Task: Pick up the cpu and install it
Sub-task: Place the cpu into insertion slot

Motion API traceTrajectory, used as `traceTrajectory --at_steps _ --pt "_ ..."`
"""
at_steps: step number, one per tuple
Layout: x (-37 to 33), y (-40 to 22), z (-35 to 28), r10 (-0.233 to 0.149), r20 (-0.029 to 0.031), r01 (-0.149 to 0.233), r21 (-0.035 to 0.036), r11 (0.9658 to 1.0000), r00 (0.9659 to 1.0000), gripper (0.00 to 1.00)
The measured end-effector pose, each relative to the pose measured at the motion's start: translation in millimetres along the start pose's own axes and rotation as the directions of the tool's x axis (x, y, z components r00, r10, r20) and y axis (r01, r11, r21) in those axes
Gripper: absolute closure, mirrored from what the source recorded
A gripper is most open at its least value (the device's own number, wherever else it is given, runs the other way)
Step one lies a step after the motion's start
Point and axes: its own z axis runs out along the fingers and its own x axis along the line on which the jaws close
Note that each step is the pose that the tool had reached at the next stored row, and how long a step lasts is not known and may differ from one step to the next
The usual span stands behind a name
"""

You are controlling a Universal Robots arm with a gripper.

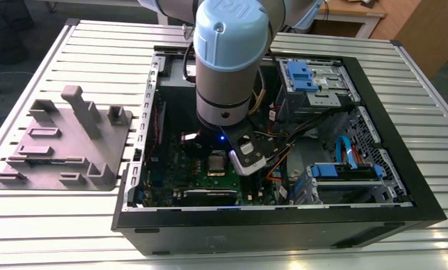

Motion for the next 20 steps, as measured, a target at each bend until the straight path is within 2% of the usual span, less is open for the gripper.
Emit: traceTrajectory --at_steps 4,9,20 --pt "0.1 -3.7 2.8 0.000 0.0001 0.000 -0.0001 1.0000 1.0000 0.53" --pt "0.1 -4.0 6.0 0.000 0.0000 0.000 0.0000 1.0000 1.0000 0.53" --pt "0.2 -4.7 8.5 0.000 -0.0004 0.000 0.0013 1.0000 1.0000 0.53"
